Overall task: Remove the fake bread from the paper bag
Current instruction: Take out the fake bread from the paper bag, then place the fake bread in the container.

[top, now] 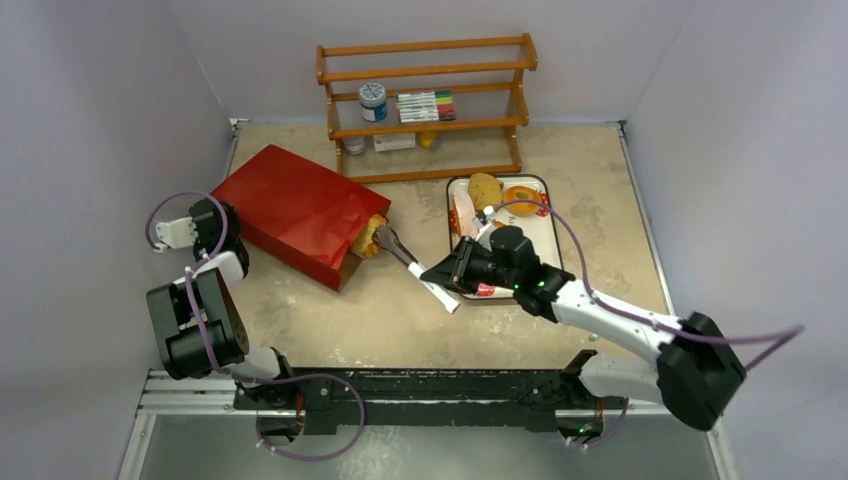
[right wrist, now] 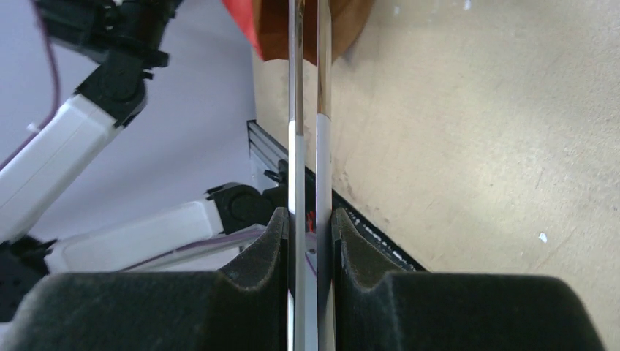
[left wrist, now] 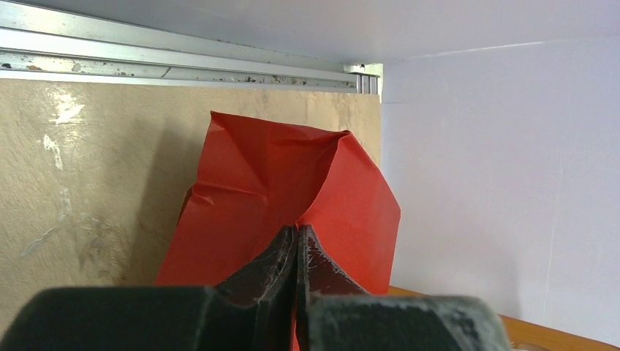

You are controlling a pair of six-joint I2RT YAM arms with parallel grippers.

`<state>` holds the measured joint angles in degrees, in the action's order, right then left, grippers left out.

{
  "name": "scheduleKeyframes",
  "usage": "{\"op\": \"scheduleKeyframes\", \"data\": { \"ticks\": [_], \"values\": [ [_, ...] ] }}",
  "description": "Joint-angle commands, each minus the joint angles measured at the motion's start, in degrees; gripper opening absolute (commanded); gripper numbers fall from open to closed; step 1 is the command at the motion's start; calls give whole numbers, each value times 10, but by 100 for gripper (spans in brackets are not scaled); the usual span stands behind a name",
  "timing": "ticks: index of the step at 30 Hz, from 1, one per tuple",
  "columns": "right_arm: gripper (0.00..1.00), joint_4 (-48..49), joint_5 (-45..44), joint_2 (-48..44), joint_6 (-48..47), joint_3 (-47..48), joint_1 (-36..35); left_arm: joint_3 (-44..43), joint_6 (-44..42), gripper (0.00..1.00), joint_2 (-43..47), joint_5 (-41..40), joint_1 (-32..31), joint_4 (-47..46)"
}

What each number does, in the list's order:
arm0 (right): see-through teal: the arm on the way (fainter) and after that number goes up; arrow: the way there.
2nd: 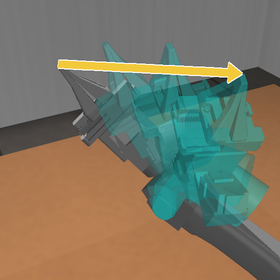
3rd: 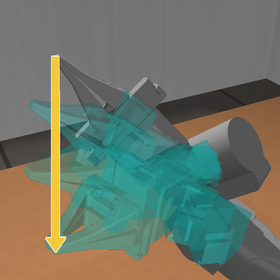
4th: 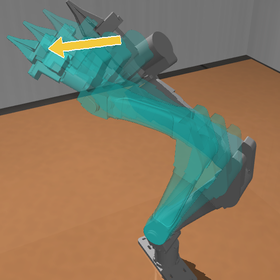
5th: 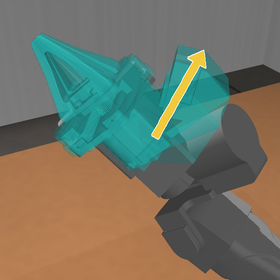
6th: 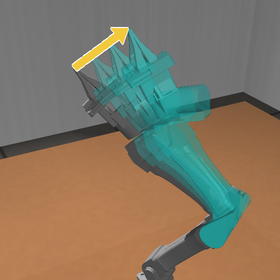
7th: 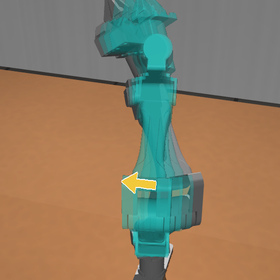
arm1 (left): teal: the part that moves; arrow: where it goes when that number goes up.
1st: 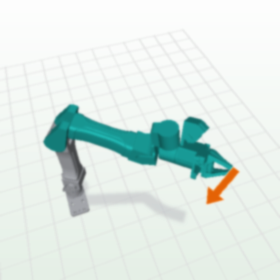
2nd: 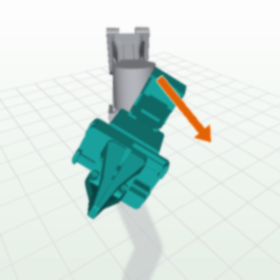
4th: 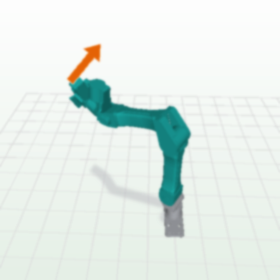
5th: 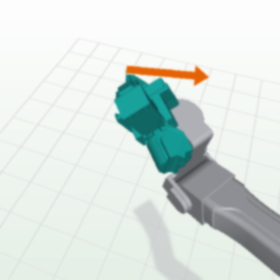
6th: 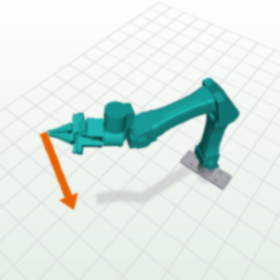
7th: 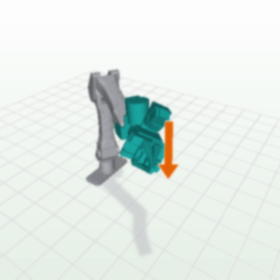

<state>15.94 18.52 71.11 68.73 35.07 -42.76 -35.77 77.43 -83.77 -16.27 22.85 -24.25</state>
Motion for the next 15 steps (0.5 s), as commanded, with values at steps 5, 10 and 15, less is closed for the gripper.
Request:
{"op": "scheduleKeyframes", "data": {
  "ticks": [5, 10, 15],
  "values": [
    [0, -162, -80, -161, -49, 45, -4, 23, 8, 0, 22, -28, 3, 0],
    [0, -240, -133, -209, -61, 91, -4, 35, 6, 0, 29, -29, 3, 1],
    [0, -293, -168, -226, -71, 136, -4, 38, 4, 0, 31, -27, 3, 6]
  ]
}}
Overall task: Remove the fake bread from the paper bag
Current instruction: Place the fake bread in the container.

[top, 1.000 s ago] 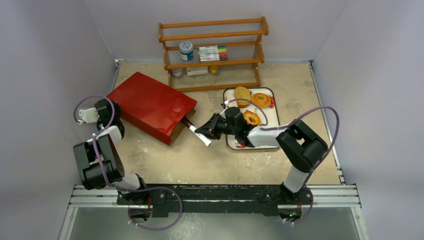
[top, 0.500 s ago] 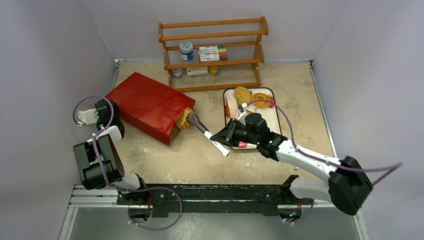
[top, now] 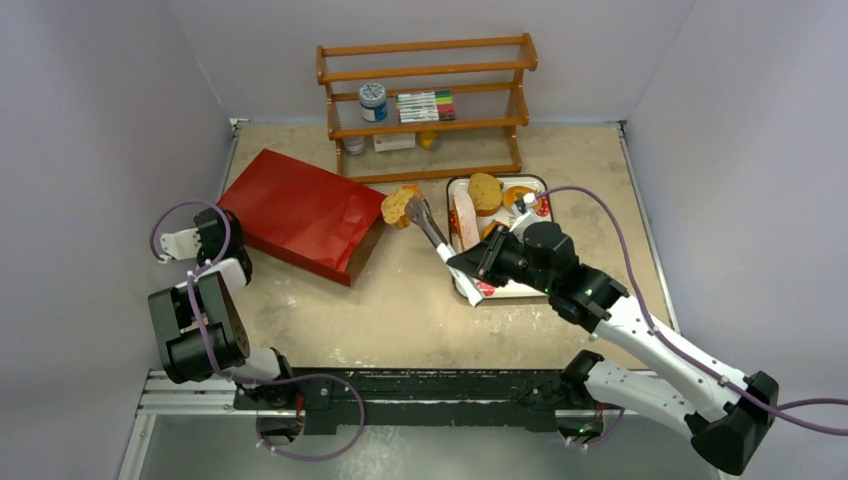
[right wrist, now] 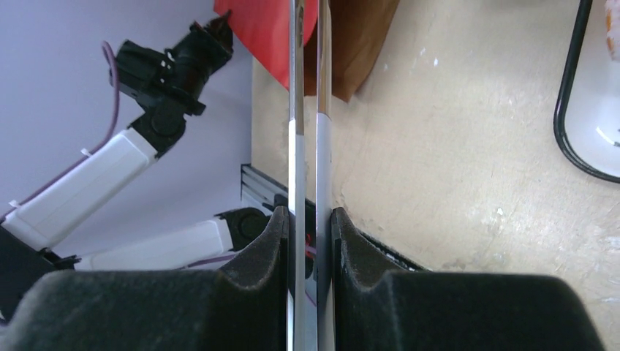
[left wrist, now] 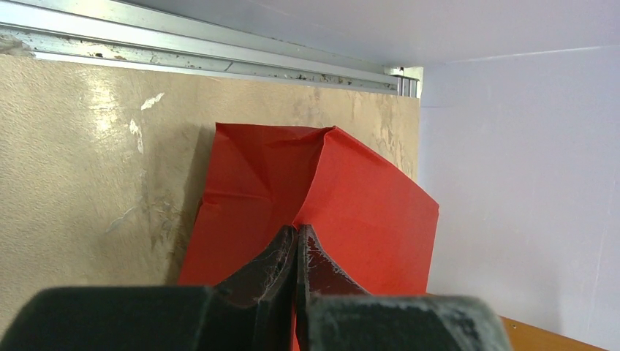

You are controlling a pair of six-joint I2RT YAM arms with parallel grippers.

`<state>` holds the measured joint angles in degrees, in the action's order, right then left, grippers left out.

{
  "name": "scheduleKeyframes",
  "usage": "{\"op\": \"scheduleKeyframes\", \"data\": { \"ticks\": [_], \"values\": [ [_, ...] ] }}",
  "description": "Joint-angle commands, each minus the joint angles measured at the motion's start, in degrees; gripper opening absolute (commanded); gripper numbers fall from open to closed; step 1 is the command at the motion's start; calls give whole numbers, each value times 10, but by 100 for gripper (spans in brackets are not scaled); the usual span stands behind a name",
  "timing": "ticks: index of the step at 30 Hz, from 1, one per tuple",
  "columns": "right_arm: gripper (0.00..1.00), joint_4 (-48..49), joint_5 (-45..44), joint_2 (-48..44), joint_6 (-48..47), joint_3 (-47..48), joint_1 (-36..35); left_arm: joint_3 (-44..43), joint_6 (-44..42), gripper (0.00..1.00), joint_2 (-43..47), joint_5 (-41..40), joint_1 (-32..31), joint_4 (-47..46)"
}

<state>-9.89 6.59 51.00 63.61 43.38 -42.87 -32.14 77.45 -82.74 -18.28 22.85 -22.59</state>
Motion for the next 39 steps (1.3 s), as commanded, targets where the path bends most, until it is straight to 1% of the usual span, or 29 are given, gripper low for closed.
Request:
{"op": "scheduleKeyframes", "data": {
  "ticks": [1, 5, 6, 7, 10, 14, 16, 22, 25, 28, 34, 39],
  "values": [
    [0, -44, -61, -29, -20, 60, -3, 1, 2, 0, 21, -5, 3, -10],
    [0, -87, -115, -48, -17, 89, -3, 7, 1, 0, 31, 2, 3, -5],
    [0, -96, -133, -53, -14, 95, -3, 10, 2, 1, 37, 3, 3, -3],
    [0, -106, -153, -60, -8, 100, -4, 13, 2, 4, 43, 3, 3, -1],
    [0, -130, -210, -81, 18, 103, -3, 19, 5, 18, 57, 5, 3, 11],
    [0, -156, -271, -108, 50, 94, -3, 31, 15, 41, 74, 8, 0, 15],
    [0, -172, -286, -113, 66, 89, -3, 34, 16, 46, 84, 7, -5, 17],
    [0, -225, -334, -129, 119, 86, -3, 29, 6, 52, 114, -8, -24, 33],
    [0, -272, -351, -145, 158, 80, -3, 16, 3, 55, 138, -33, -36, 70],
    [0, -297, -368, -170, 182, 67, -3, 17, 3, 56, 172, -59, -40, 82],
    [0, -349, -368, -190, 254, 30, -4, 13, 4, 57, 229, -97, -59, 116],
    [0, -343, -361, -213, 285, -25, -3, -1, -15, 57, 272, -126, -84, 146]
  ]
}}
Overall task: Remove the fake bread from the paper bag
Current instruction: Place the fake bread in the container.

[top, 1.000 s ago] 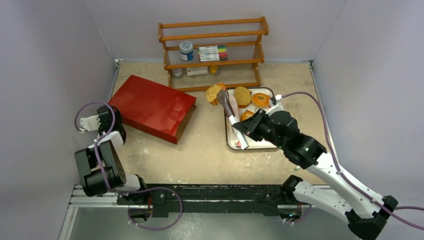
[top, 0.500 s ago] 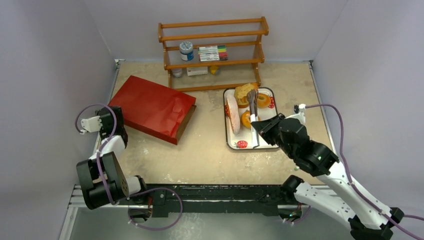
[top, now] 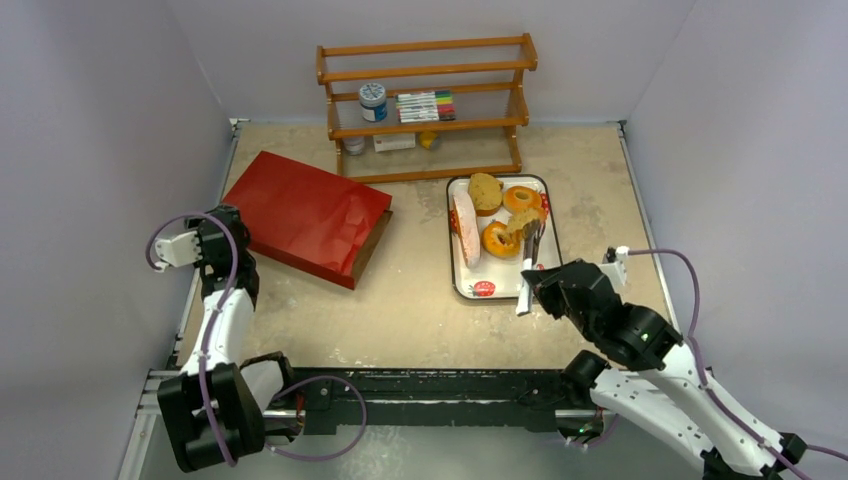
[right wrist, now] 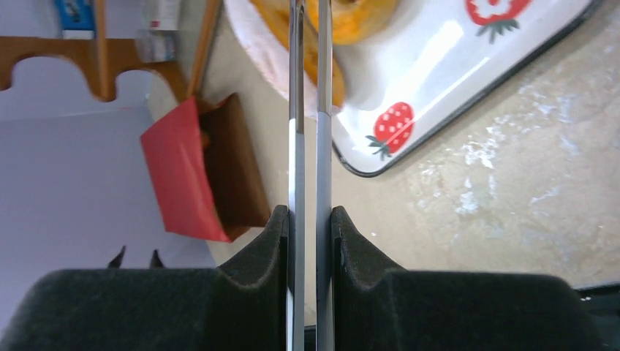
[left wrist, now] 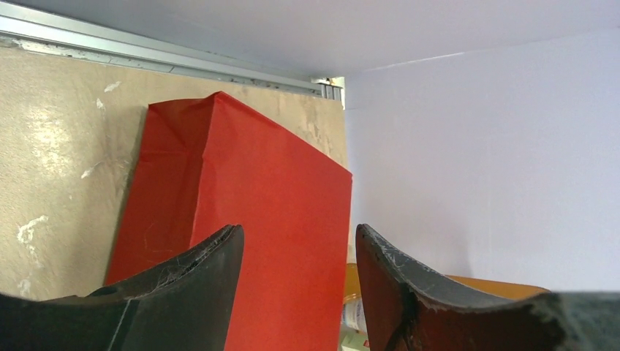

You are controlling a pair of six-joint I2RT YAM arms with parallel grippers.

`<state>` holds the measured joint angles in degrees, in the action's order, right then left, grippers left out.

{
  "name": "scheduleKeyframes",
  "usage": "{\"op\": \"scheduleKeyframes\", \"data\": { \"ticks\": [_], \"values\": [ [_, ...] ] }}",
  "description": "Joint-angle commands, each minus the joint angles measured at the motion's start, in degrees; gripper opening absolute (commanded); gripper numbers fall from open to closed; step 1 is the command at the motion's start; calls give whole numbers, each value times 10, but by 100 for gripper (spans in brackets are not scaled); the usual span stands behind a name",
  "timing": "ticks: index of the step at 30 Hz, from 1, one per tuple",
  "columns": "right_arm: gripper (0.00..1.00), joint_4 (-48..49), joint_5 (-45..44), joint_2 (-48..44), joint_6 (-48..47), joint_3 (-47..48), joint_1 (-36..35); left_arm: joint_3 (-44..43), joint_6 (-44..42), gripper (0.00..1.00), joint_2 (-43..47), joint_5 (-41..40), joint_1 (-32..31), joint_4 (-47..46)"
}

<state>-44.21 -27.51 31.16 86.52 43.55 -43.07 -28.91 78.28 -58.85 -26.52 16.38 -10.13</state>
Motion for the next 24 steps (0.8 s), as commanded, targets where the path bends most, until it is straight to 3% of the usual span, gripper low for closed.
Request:
{"op": "scheduleKeyframes", "data": {
  "ticks": [1, 13, 20, 24],
  "values": [
    [0, 1, -18, -14, 63, -35, -1, -39, -32, 57, 40, -51, -26, 27],
    [3, -9, -20, -26, 135, -98, -1, -99, -110, 57, 64, -63, -100, 49],
    [28, -22, -10, -26, 144, -99, -1, -106, -130, 57, 66, -70, -134, 55],
    [35, -38, -6, -27, 150, -91, -1, -102, -125, 57, 73, -74, -142, 62]
  ]
}}
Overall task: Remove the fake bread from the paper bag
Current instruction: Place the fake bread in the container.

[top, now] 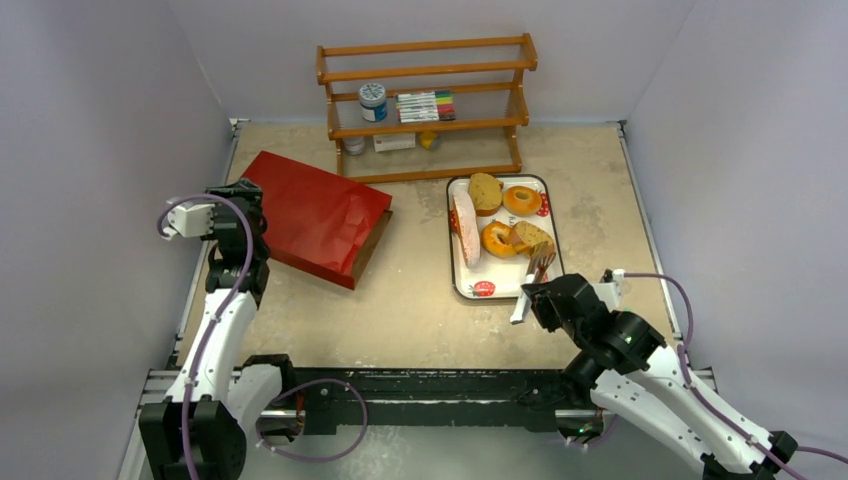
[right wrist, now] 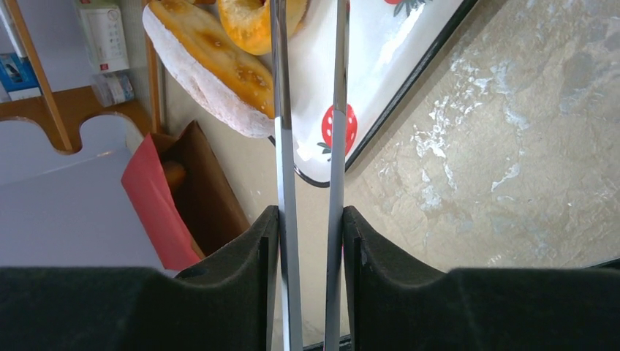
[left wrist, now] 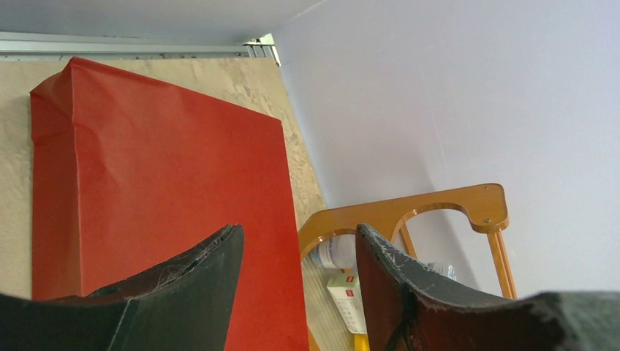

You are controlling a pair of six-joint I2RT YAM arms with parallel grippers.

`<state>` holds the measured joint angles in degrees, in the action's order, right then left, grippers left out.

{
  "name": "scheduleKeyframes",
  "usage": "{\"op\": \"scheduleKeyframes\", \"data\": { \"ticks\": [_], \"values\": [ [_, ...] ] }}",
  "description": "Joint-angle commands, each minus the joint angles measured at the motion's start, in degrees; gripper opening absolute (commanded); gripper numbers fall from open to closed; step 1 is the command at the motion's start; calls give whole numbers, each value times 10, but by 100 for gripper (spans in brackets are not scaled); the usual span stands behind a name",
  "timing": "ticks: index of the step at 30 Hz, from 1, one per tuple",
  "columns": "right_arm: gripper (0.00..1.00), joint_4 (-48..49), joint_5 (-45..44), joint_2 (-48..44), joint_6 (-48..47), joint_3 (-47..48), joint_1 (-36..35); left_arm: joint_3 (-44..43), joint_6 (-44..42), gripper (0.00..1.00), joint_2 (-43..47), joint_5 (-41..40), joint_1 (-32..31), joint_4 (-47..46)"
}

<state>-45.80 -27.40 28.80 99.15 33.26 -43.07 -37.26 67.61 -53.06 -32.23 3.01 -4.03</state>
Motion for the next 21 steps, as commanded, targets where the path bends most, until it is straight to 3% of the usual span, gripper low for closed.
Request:
{"op": "scheduleKeyframes", "data": {
  "ticks": [1, 21],
  "values": [
    [36, -25, -7, -6, 25, 12, -1, -18, -17, 57, 16, -17, -8, 3],
    [41, -81, -19, -30, 14, 58, -1, -26, -4, 57, 17, -14, -15, 11]
  ]
}}
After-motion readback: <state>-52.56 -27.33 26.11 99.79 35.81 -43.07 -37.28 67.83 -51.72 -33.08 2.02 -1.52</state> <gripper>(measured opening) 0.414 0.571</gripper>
